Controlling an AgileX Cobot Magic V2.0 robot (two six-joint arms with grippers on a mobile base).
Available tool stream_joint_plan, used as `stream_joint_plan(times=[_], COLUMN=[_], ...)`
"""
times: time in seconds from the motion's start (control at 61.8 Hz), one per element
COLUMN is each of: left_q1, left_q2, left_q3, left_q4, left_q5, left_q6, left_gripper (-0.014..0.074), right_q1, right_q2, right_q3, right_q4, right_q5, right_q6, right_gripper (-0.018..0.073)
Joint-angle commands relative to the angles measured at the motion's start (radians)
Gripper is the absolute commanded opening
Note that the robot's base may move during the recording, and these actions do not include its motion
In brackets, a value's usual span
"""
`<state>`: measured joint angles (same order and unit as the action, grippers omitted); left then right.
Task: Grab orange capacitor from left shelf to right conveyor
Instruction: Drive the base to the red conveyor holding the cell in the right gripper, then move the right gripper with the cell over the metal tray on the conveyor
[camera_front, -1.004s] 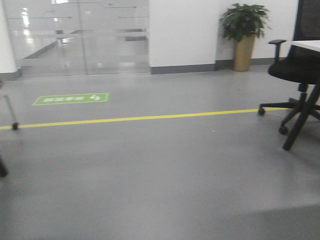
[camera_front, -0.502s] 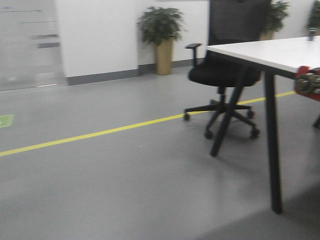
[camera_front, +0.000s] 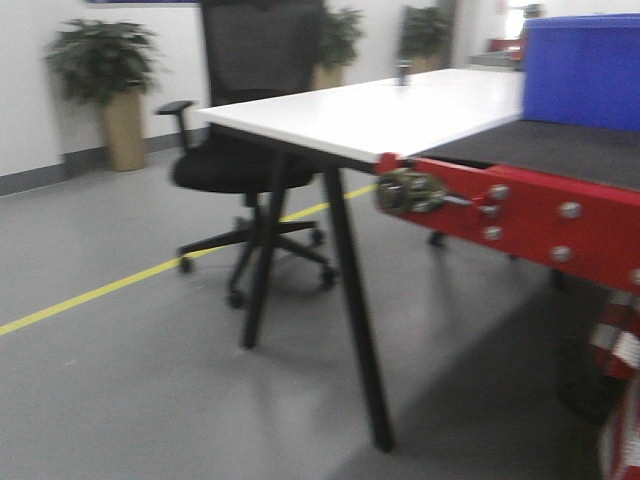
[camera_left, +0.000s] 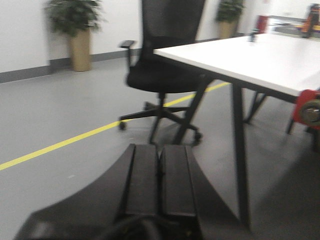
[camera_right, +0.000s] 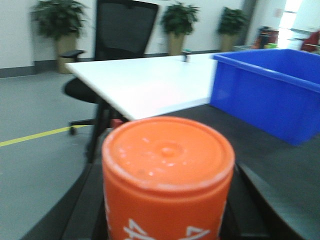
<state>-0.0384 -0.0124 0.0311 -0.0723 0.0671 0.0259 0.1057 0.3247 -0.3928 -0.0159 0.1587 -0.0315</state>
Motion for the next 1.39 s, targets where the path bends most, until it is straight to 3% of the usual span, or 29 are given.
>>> stream_joint_plan(times=[0.0,1.377], left_q1=[-0.007,0.006], left_q2=[-0.011,-0.011], left_q3=[-0.005,-0.005], left_q4=[-0.002,-0.002], left_q5=[-0.089,-0.089], left_q6=[-0.001,-0.001], left_gripper=[-0.0127,-0.0127], right_q1=[-0.001,-0.001], right_q2=[0.008,0.008], right_q3=[-0.031,-0.031], right_q4=[-0.009,-0.009], right_q5=[-0.091,-0.091], right_q6=[-0.008,-0.008], right_gripper=[0.0107,0.0107])
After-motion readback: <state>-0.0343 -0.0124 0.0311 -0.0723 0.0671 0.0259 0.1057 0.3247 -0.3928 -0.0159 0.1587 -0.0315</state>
